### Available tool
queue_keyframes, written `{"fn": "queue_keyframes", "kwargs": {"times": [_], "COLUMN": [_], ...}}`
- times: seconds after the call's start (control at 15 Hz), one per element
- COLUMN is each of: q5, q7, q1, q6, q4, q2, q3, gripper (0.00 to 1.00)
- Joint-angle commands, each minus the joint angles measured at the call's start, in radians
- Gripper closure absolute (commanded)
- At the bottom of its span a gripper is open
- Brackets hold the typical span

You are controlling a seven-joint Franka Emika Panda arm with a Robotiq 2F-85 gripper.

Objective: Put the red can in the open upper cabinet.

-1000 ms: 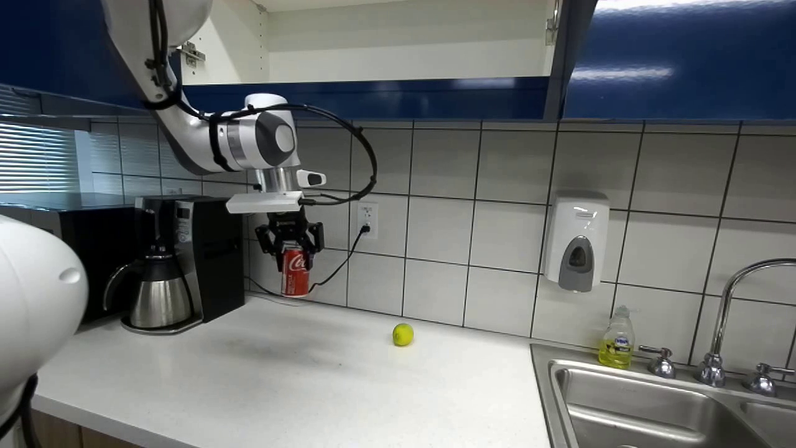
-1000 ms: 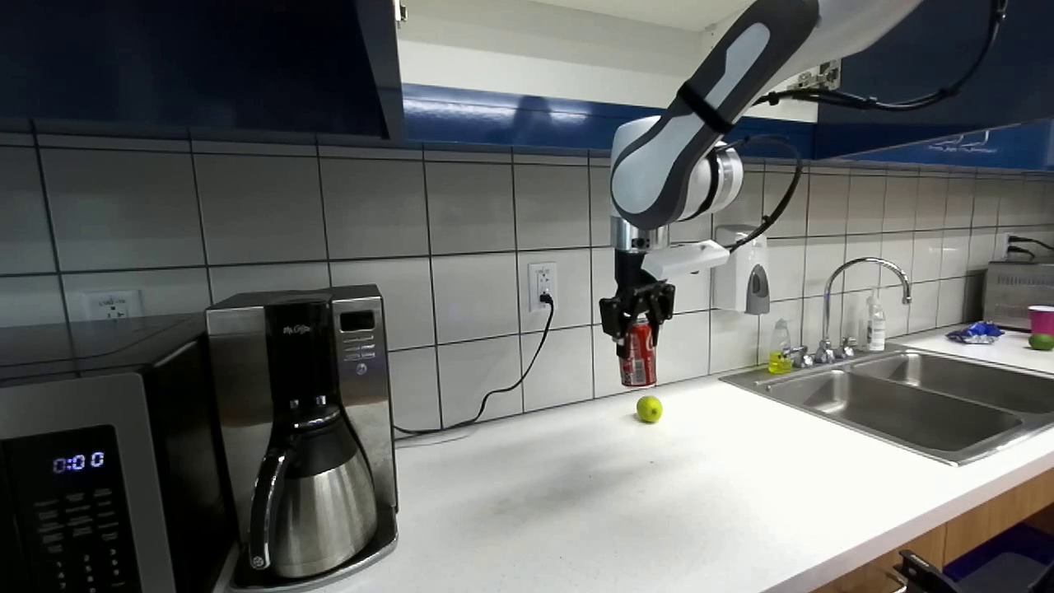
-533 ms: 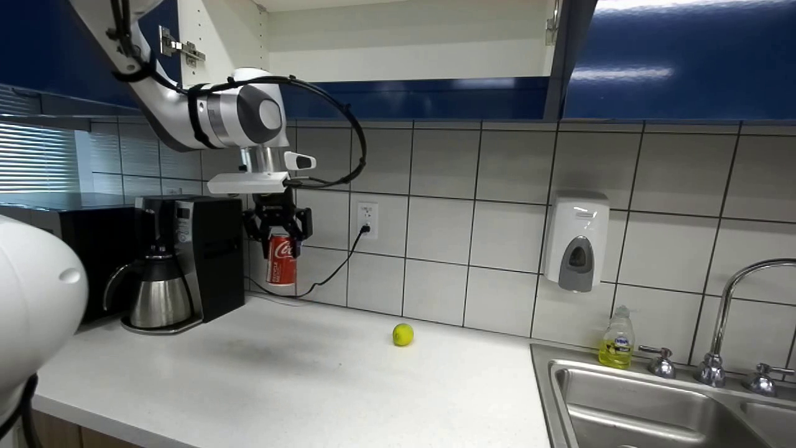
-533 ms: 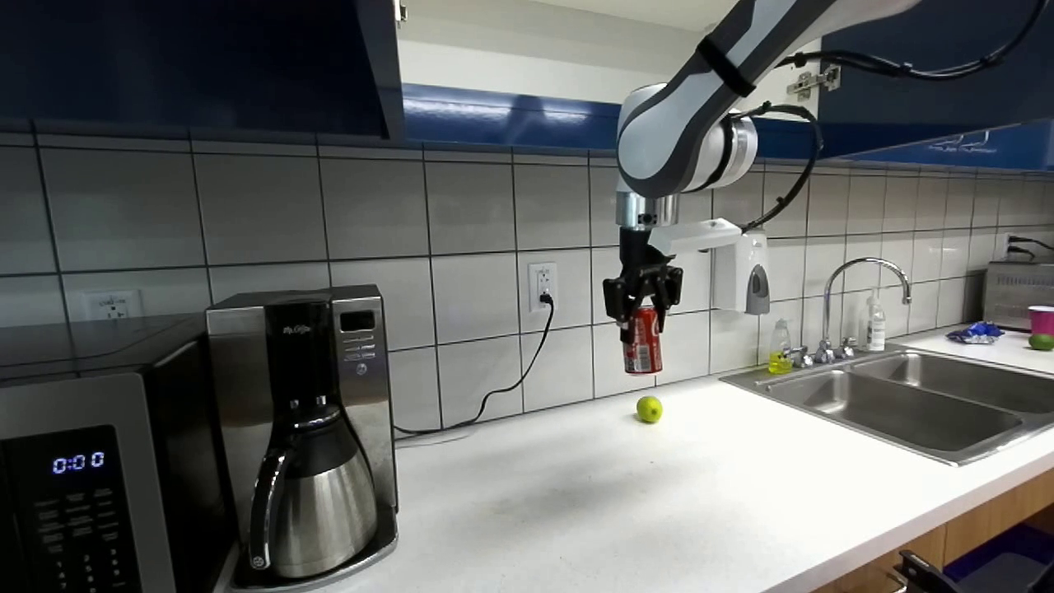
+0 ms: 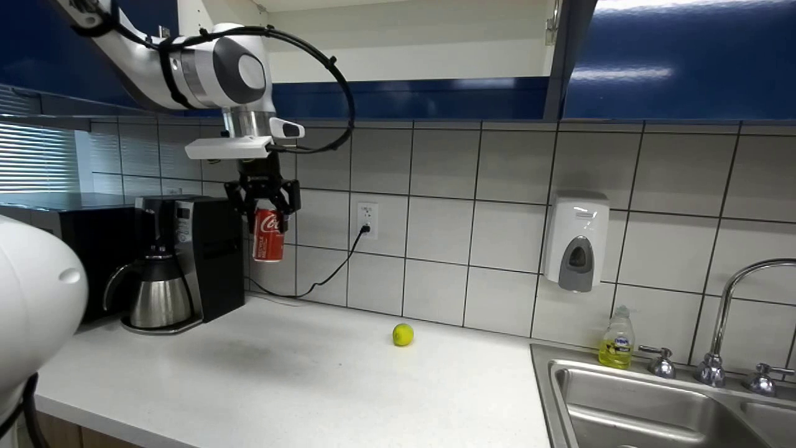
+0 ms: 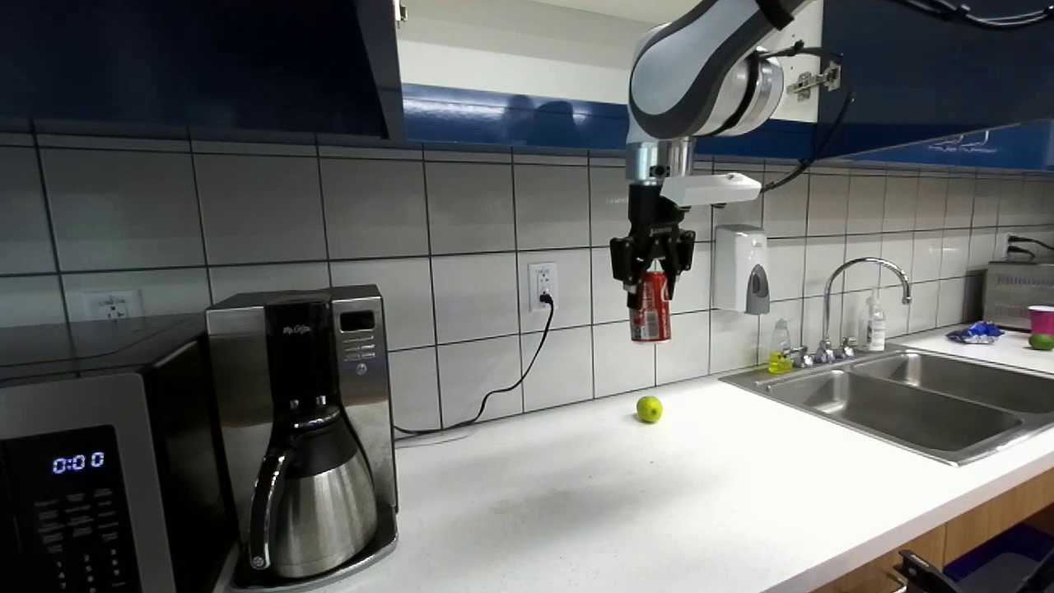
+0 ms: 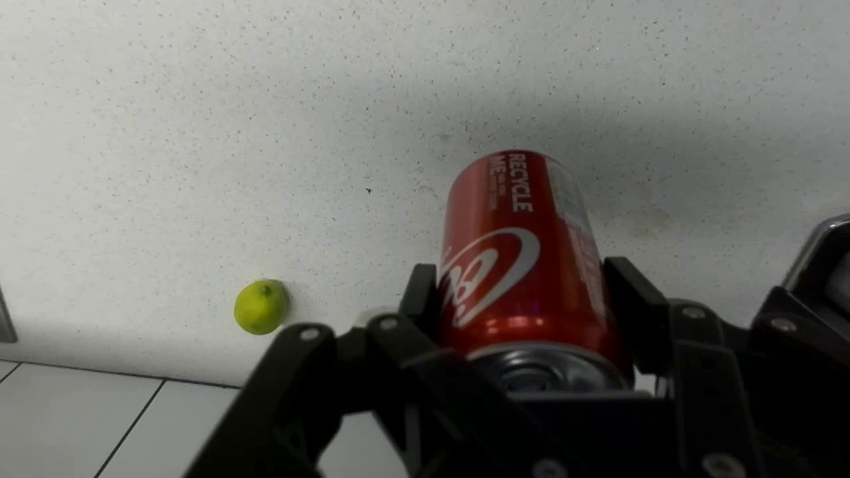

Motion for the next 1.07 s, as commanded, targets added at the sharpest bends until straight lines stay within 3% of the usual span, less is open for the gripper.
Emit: {"fn": "queue_keyframes", "kwargs": {"times": [0.0, 1.0], "q5": [0.02, 0.031], "q7": [-0.008, 0.006], "q1": [-0.013, -0.008], "q6": [-0.086, -0.211], "q4": [0.024, 0.209], "q2": [-0.09, -0.152], "q3": [0.026, 0.069], "gripper": [0.6, 0.6]}}
